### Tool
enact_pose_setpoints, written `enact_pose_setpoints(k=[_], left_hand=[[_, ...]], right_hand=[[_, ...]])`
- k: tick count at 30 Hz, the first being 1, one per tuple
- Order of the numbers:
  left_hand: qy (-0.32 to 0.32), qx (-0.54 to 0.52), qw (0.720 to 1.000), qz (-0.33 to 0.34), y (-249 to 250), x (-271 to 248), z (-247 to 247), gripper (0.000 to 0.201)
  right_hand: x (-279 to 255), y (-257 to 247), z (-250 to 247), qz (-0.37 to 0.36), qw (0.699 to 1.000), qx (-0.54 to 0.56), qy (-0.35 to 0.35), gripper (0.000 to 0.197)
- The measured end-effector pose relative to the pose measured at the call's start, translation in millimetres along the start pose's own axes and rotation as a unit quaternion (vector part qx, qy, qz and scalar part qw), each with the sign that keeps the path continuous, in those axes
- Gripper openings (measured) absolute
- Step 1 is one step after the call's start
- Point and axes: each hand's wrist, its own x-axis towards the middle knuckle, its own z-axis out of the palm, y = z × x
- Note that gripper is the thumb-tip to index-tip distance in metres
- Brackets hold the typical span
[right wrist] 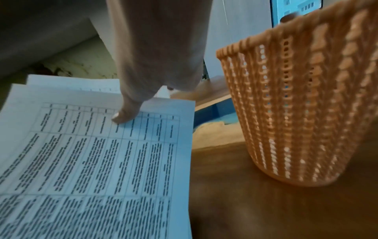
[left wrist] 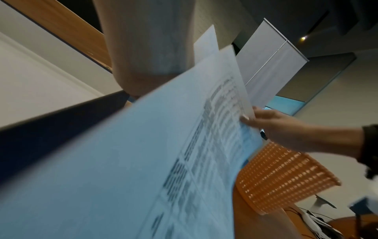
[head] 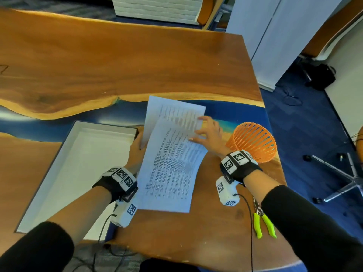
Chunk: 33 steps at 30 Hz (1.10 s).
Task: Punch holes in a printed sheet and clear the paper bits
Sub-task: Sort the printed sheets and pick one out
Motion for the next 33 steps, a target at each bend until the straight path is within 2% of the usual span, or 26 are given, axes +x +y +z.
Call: enact_pose_setpoints(k=[2, 5, 9, 13, 16, 19, 23, 27, 31, 33], left_hand=[[-0.04, -0.03, 0.999, -0.014, 1, -6, 2, 0.032], [-0.091, -0.045, 0.995, -0.016, 6, -12, 5, 0.036], [-0.126, -0.041, 0.991, -0.024, 11, -15, 3, 0.046], [-0.133, -0.089, 0.985, -0.068, 11, -22, 4, 0.033], [-0.153, -0.108, 0.979, -0.076, 8, -27, 4, 0.045], [-0.12, -0.079, 0.988, -0.061, 10, -29, 9, 0.04], [-0.076, -0.044, 0.996, -0.025, 12, -24, 7, 0.041], [-0.055, -0.049, 0.997, -0.016, 18, -17, -4, 0.04], [-0.044, -0.062, 0.997, 0.005, 24, -10, -8, 0.038], [-0.038, -0.067, 0.997, 0.012, 30, -8, -4, 0.037]], right_hand=[[6, -7, -10, -0.04, 0.998, -0.037, 0.041, 0.034], [12, -13, -20, -0.097, 0.988, -0.106, 0.06, 0.029], [17, -15, -27, -0.029, 0.998, -0.053, -0.004, 0.029], [13, -18, -31, -0.023, 0.999, 0.047, 0.013, 0.028], [8, -22, -34, -0.025, 0.997, 0.067, 0.033, 0.026], [3, -26, -35, -0.018, 0.996, 0.075, 0.054, 0.019], [-4, -27, -39, 0.04, 0.99, 0.108, 0.084, 0.05], [-12, -14, -47, 0.079, 0.97, 0.192, 0.126, 0.056], [-24, -14, -42, 0.117, 0.93, 0.338, 0.084, 0.054], [-30, -18, -33, 0.109, 0.925, 0.359, 0.054, 0.047]])
